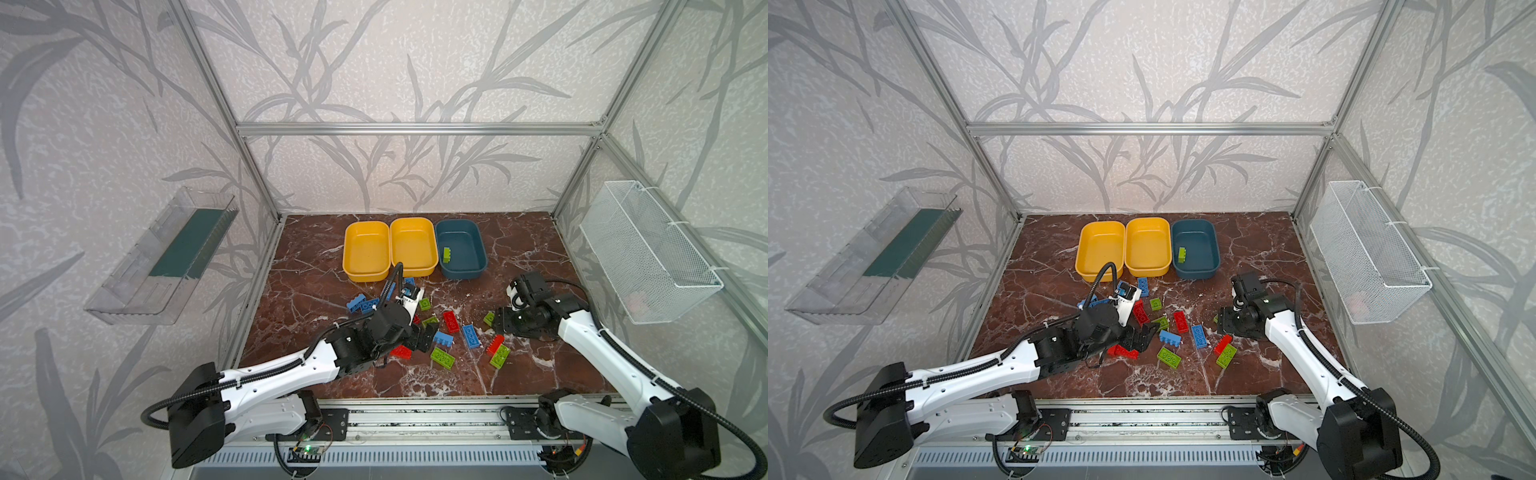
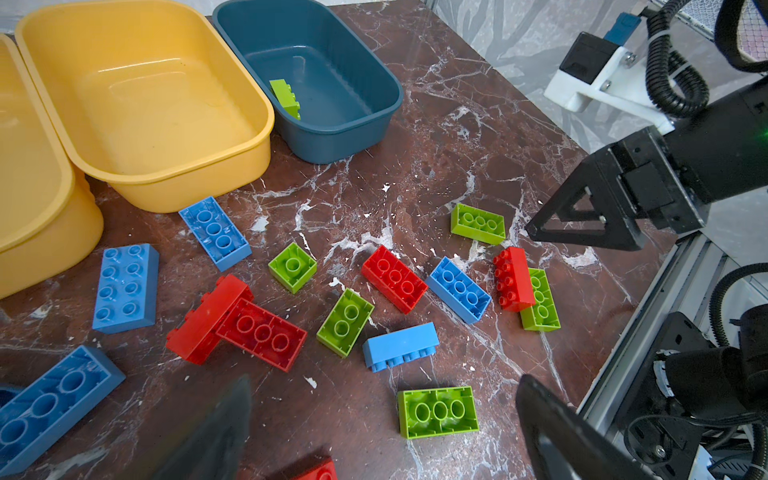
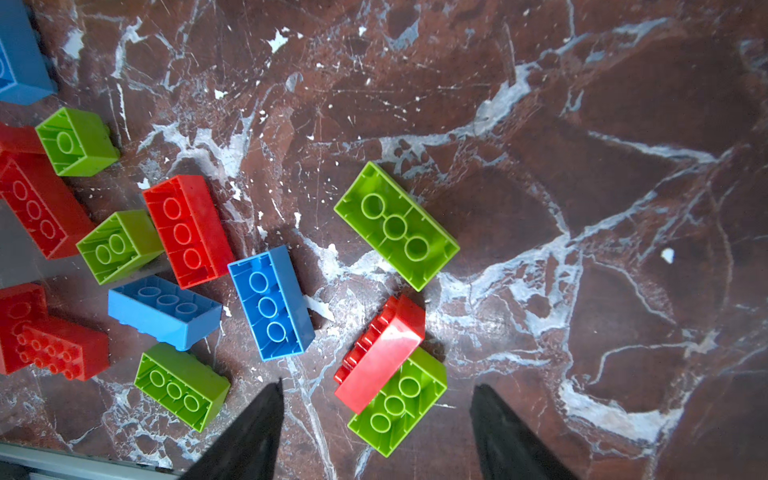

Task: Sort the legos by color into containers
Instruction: 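Move the right gripper back over the bricks nearer the robot, then lower the right gripper and grasp another lime-green brick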

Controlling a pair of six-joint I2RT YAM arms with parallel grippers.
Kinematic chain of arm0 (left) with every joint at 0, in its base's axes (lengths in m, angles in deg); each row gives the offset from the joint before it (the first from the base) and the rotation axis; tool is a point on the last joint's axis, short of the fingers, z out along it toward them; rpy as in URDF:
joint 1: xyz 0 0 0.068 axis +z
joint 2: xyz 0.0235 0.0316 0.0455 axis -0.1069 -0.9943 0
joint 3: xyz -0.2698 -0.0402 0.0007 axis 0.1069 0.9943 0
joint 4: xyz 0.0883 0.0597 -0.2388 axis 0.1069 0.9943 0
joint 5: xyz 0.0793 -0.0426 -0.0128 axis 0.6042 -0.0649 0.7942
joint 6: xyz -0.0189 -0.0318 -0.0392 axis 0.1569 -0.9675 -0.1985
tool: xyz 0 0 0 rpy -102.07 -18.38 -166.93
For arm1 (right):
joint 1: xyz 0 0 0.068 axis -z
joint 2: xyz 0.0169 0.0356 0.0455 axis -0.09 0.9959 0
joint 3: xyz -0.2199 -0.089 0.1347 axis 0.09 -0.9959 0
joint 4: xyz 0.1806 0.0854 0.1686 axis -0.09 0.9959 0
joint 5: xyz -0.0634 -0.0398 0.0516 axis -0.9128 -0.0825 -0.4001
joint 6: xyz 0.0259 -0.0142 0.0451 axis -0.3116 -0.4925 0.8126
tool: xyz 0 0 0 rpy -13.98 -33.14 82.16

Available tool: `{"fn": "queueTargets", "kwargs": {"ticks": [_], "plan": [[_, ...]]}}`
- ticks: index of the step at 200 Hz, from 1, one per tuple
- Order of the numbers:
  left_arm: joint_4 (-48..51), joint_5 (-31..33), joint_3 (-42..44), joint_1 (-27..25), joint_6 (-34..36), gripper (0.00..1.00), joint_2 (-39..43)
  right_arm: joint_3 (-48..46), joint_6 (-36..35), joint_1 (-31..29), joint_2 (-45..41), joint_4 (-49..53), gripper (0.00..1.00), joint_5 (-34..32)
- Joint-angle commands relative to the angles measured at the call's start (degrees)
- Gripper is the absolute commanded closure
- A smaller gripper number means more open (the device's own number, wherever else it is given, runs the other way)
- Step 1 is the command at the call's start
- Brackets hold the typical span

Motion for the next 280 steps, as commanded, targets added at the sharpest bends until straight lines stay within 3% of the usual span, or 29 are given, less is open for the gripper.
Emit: {"fn": "queueTargets", "kwargs": {"ticks": [1, 177, 214, 280], "plan": [[-0.28, 1.33, 0.37, -0.14, 0.82, 0.01, -0.12, -0.84, 0.57, -0.29, 0.07, 0.82, 0.28, -0.36], [-0.81, 3.19, -0.06, -0.17, 2.13, 0.01, -2.35, -2.78, -0.42, -0.38, 4.23, -2.21, 0.28, 0.80], [0.02, 4.27, -0.09, -0.12, 2.94, 0.01, -2.17, 1.43, -1.93, -0.65, 7.81, -1.81, 0.28, -0.75], [0.96, 7.89, 1.74, -0.10, 2.85, 0.01, 1.07, 11.41, -11.41, -0.91, 20.03, 1.76, 0.27, -3.05]]}}
